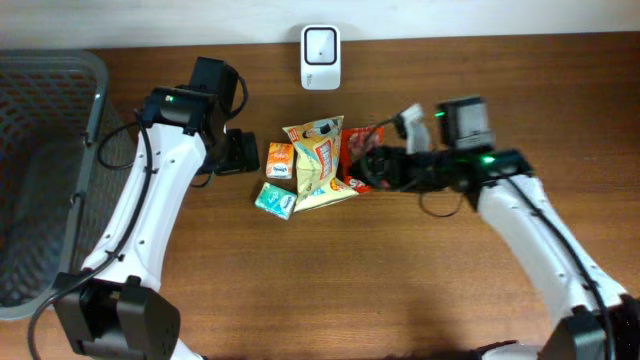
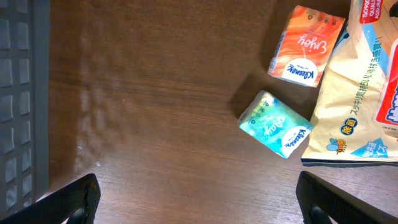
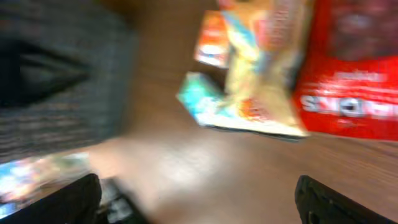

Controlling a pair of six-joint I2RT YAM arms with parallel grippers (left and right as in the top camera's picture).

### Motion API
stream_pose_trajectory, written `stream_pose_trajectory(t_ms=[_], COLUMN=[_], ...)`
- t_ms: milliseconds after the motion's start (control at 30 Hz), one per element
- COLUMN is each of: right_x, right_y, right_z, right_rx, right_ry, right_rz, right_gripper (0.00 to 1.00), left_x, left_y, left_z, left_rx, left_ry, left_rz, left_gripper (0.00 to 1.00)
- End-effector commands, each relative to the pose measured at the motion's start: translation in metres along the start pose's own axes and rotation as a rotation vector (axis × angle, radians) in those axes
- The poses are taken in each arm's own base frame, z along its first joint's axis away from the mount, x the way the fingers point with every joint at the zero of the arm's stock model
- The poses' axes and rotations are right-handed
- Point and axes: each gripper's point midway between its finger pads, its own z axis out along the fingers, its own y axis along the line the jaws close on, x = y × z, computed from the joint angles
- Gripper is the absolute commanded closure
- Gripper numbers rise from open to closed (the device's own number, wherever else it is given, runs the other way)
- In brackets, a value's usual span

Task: Scan the item barcode
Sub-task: 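Reach the right gripper down to the red snack bag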

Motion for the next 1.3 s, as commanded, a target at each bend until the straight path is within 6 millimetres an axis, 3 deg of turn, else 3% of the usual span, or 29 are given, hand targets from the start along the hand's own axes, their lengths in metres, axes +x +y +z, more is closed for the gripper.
stream_pose_trajectory(t_ms=[0,100,200,300,367,500,633,667,700,800,867,933,1000,1067,1133,1200,1267], right_x=[-0.029,-0.048,-0.058,-0.056,-0.053,-0.049,-0.038,-0.034,-0.032,-0.031,-0.034,-0.036,-0.033,-0.035,-0.041,-0.055,-0.059], right_y=[-0.037,-0.029,-0.062,-0.086,-0.094,-0.116,-0.134,-0.14,-0.144,-0.153,-0.15,-0.139,-0.127,-0.117,-0.105,-0.094,-0.1], right_z=[0.003,0.002,0.004,0.033,0.064,0.089,0.102,0.107,0.109,0.095,0.072,0.035,0.008,-0.004,-0.005,0.004,0.017], right_rx=[0.253,0.229,0.39,0.408,0.375,0.389,0.417,0.422,0.431,0.513,0.564,0.643,0.677,0.668,0.621,0.548,0.543], right_ry=[-0.129,-0.202,-0.248,-0.204,-0.158,-0.13,-0.088,-0.073,-0.069,-0.072,-0.084,-0.101,-0.115,-0.136,-0.164,-0.205,-0.207], right_rz=[-0.015,-0.059,-0.044,-0.031,-0.083,-0.062,-0.039,-0.032,-0.029,-0.017,-0.005,0.022,0.02,0.014,0.0,-0.022,-0.028], right_gripper=[0.02,0.02,0.01,0.02,0.02,0.0,0.13,0.2,0.34,0.37,0.44,0.48,0.48,0.39,0.39,0.64,0.77], left_x=[-0.002,-0.002,-0.002,-0.002,-0.002,-0.002,-0.002,-0.002,-0.002,-0.002,-0.002,-0.002,-0.002,-0.002,-0.002,-0.002,-0.002], left_y=[0.002,0.002,0.002,0.002,0.002,0.002,0.002,0.002,0.002,0.002,0.002,0.002,0.002,0.002,0.002,0.002,0.002], left_z=[0.001,0.001,0.001,0.001,0.001,0.001,0.001,0.001,0.001,0.001,0.001,0.001,0.001,0.001,0.001,0.001,0.001], left_rx=[-0.009,-0.009,-0.009,-0.009,-0.009,-0.009,-0.009,-0.009,-0.009,-0.009,-0.009,-0.009,-0.009,-0.009,-0.009,-0.009,-0.009], left_ry=[-0.004,-0.004,-0.004,-0.004,-0.004,-0.004,-0.004,-0.004,-0.004,-0.004,-0.004,-0.004,-0.004,-0.004,-0.004,-0.004,-0.004], left_rz=[-0.017,-0.017,-0.017,-0.018,-0.017,-0.017,-0.017,-0.017,-0.017,-0.017,-0.017,-0.017,-0.017,-0.017,-0.017,-0.017,-0.017], left_gripper=[0.01,0.01,0.01,0.01,0.01,0.01,0.01,0.01,0.01,0.01,0.01,0.01,0.01,0.01,0.01,0.01,0.01])
